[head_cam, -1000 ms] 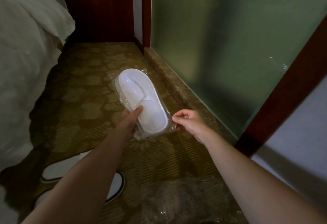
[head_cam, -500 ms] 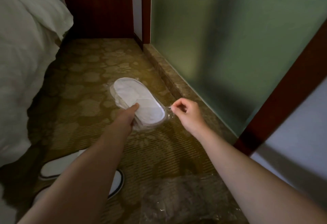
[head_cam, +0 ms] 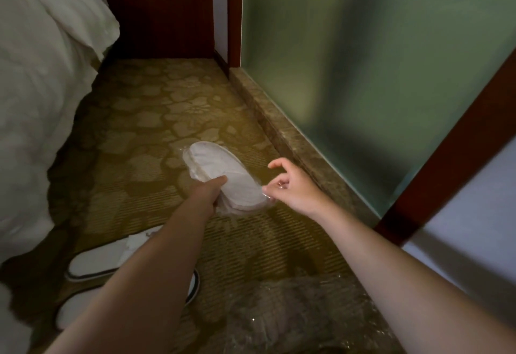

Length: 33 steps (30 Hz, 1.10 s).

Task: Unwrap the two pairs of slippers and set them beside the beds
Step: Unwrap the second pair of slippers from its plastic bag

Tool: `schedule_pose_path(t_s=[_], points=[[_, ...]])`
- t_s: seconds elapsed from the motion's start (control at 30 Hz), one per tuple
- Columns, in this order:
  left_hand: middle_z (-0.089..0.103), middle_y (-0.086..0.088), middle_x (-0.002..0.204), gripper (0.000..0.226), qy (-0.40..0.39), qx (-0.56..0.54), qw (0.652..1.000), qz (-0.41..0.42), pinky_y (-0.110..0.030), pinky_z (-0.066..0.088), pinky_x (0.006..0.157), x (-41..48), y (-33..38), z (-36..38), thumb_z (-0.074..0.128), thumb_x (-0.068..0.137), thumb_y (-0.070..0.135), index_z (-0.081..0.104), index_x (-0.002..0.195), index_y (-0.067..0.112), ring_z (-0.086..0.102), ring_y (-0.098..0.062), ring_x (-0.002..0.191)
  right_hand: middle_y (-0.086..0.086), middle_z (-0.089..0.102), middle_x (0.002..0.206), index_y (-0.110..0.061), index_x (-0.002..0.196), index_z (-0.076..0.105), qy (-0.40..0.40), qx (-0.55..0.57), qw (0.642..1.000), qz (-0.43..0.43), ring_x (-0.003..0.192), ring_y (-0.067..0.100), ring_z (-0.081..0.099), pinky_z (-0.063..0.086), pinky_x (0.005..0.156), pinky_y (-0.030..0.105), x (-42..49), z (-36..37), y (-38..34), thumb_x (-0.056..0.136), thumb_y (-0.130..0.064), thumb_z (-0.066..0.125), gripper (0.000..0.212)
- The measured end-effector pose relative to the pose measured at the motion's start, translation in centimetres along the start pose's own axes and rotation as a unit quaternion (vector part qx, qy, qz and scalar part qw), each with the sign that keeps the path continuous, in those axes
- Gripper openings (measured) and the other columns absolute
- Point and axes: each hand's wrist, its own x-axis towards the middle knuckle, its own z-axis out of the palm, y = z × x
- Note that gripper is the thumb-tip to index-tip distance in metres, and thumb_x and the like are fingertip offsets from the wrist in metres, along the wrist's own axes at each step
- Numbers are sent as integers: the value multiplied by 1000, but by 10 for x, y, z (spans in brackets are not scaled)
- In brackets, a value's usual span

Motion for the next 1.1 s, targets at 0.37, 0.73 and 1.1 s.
schedule_pose_path(t_s=[0.37, 0.73, 1.1], points=[[51, -17, 138, 62, 3, 73, 997, 37, -42, 47, 80, 4, -9, 6, 66, 83, 11, 39, 138, 9, 52, -35, 121, -15, 53, 62, -21, 74, 62, 3, -216, 975, -52, 59, 1, 51, 37, 54, 19, 3, 11, 4, 84, -16, 62, 11], [47, -18, 142, 61, 6, -23, 999, -22, -44, 47, 96, 13, 6, -9, 59, 88, 9, 31, 143, 6, 51, -33, 125, -11, 49, 77, -12, 81, 54, 80, -301, 911, -269, 73, 8, 47, 38, 72, 27, -5, 14, -4, 88, -13, 54, 7], [49, -18, 140, 59, 24, -76, 996, -31, -38, 50, 86, 14, 8, -27, 57, 89, 11, 31, 141, 5, 55, -29, 120, -13, 60, 84, -26, 99, 55, 88, -222, 959, -153, 75, 10, 59, 51, 64, 30, -6, 0, 21, 91, -34, 47, 13]])
